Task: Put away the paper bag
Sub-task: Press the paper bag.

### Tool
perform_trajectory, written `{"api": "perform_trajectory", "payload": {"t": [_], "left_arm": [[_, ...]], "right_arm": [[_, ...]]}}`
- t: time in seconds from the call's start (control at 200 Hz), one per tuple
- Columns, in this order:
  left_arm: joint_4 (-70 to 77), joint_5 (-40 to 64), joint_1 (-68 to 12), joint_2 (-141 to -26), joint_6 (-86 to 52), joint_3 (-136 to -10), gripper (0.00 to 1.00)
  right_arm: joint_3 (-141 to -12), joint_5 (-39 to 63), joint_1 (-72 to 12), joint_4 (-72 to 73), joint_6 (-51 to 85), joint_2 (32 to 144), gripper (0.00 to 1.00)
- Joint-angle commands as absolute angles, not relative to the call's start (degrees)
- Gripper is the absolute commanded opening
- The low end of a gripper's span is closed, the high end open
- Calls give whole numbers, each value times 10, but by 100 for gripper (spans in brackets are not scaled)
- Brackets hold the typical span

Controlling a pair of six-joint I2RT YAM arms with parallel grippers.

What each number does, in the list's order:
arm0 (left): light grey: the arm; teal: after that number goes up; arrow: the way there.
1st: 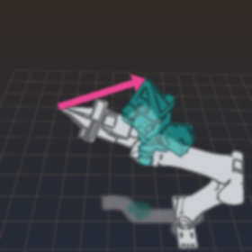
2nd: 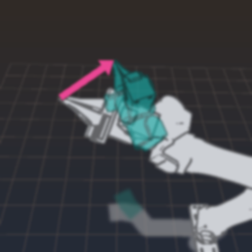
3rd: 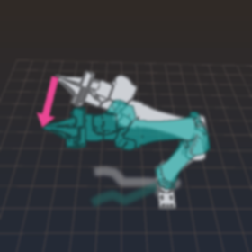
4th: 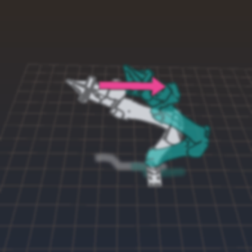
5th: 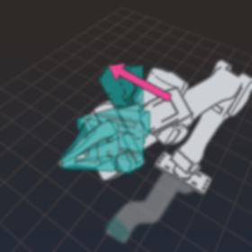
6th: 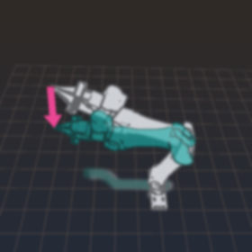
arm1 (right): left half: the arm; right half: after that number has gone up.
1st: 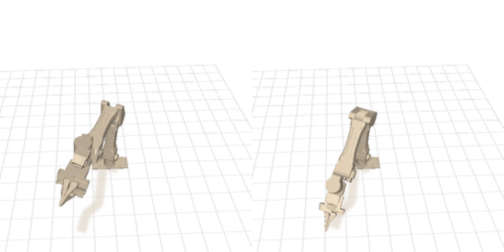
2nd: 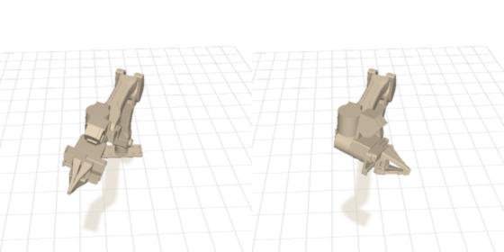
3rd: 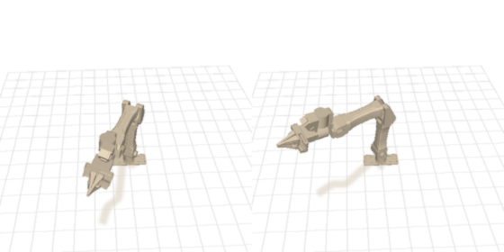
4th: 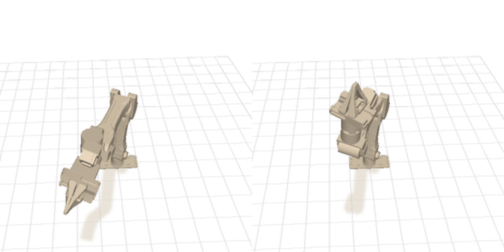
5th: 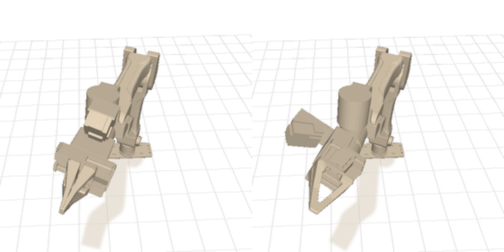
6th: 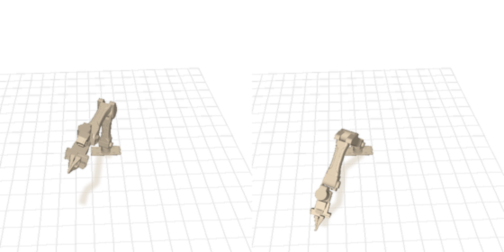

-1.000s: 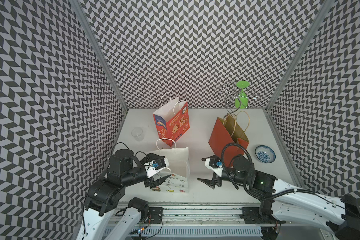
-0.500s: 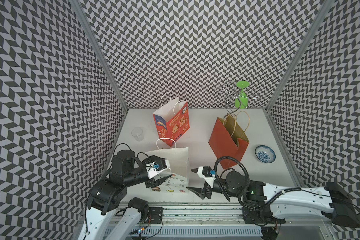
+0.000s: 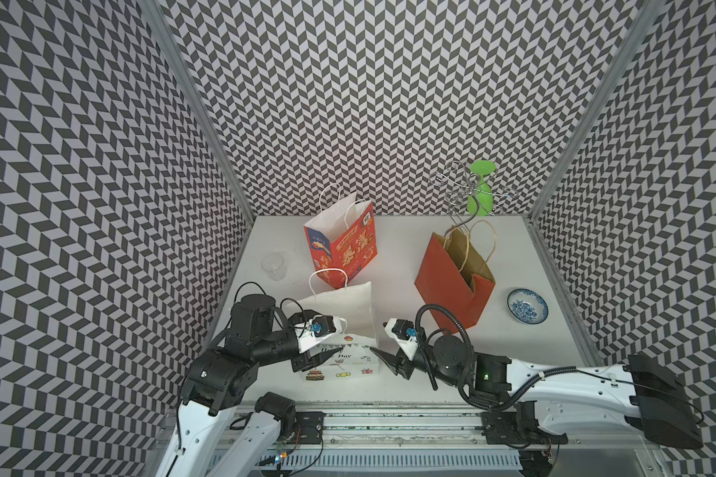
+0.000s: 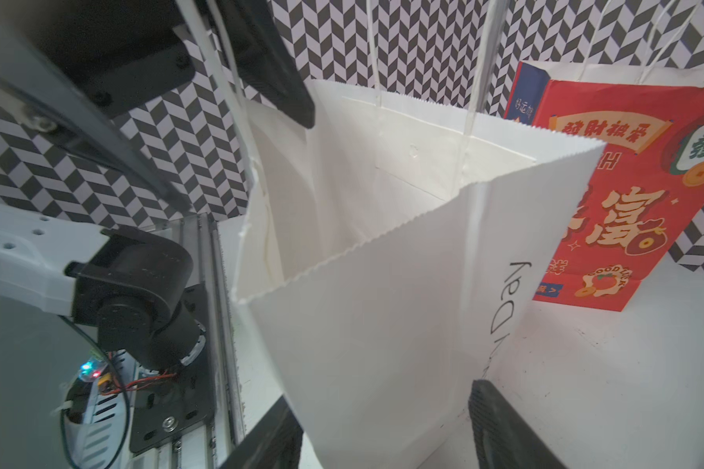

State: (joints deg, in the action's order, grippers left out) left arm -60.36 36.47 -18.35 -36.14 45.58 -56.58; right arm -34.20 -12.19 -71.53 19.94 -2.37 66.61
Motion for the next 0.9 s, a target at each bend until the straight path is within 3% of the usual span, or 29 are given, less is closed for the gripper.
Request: {"api": "perform_trajectory", "payload": {"t": [0.0,0.536,0.726,0.896], "left_arm": [[-588,381,-185,-376,471,-568,62],[-607,374,-185,-430,498,-586,30],[-589,384,-185,-417,501,-575,25],[-573,398,-186,-407,507,-558,20]], "right_arm": [[-364,-91,-695,250,-46,676,64],[-227,59,-661,289,-23,554,72],[-229,95,-661,374,-58,630,91],[-257,123,-660,435,-61,722,90]]}}
